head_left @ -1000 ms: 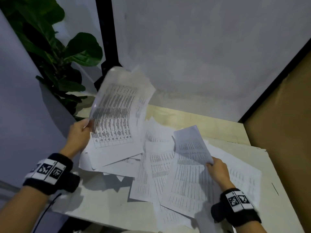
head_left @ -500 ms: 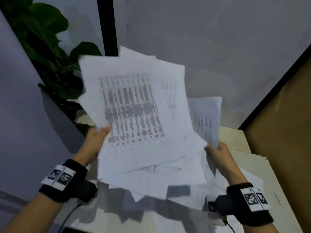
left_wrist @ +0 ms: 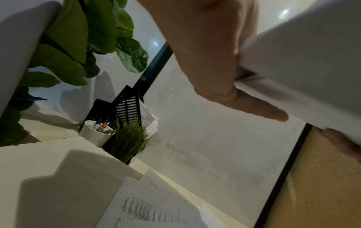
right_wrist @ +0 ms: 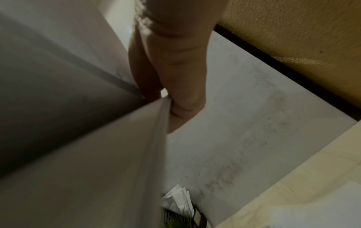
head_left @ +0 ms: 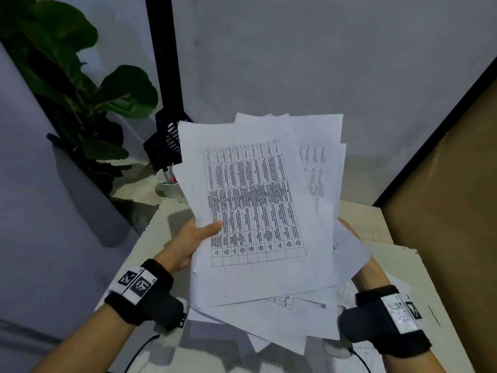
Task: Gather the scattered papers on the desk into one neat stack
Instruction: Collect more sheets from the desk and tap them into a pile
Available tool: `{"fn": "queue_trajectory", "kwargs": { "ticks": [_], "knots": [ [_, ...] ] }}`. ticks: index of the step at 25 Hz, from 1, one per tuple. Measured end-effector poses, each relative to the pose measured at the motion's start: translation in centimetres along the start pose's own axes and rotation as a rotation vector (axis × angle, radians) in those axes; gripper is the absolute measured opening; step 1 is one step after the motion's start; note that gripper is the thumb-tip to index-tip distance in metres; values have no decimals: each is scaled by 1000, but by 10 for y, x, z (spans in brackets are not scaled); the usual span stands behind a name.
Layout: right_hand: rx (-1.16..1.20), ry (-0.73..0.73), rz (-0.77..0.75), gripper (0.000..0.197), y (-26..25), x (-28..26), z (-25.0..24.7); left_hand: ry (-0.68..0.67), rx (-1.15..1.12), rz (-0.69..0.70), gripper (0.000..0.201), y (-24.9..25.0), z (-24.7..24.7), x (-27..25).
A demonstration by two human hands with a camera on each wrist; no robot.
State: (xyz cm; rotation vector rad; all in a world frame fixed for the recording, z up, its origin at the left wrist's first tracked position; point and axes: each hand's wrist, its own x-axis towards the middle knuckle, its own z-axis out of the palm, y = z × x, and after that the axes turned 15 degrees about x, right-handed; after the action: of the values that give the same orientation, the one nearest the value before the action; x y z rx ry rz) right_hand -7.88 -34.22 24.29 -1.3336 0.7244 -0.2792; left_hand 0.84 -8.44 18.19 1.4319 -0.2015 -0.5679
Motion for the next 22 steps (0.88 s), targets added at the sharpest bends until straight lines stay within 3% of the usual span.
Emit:
{"fn": "queue_trajectory", "kwargs": {
  "ticks": [2,5,7,9,12,15,19,21,22],
  "knots": [
    [61,-91,93,44,-1,4,-1,33,86,11,73,-2,8,3],
    [315,-331,183,50,-7,4,-16,132,171,67,34,-2,11,5],
    [250,-459,102,42,-4,4,-20,97,189,100,52,-1,8,2],
    [59,-457,24,65,5,12,-16,63,255,80,76,-1,8,0],
    [-13,-333,-64,37,11,20,-9,80,309,75,89,6,15,-4],
    [-4,-284,-215,15,11,17,-7,174,290,52,53,15,26,-4],
    [42,-258,-411,22,22,9,6,176,253,99,37,20,49,-13],
    [86,-319,-430,33,35,3,12,154,240,184,19,18,61,-11],
    [125,-313,-402,36,41,2,13,148,239,223,22,14,61,-8]
  ]
}}
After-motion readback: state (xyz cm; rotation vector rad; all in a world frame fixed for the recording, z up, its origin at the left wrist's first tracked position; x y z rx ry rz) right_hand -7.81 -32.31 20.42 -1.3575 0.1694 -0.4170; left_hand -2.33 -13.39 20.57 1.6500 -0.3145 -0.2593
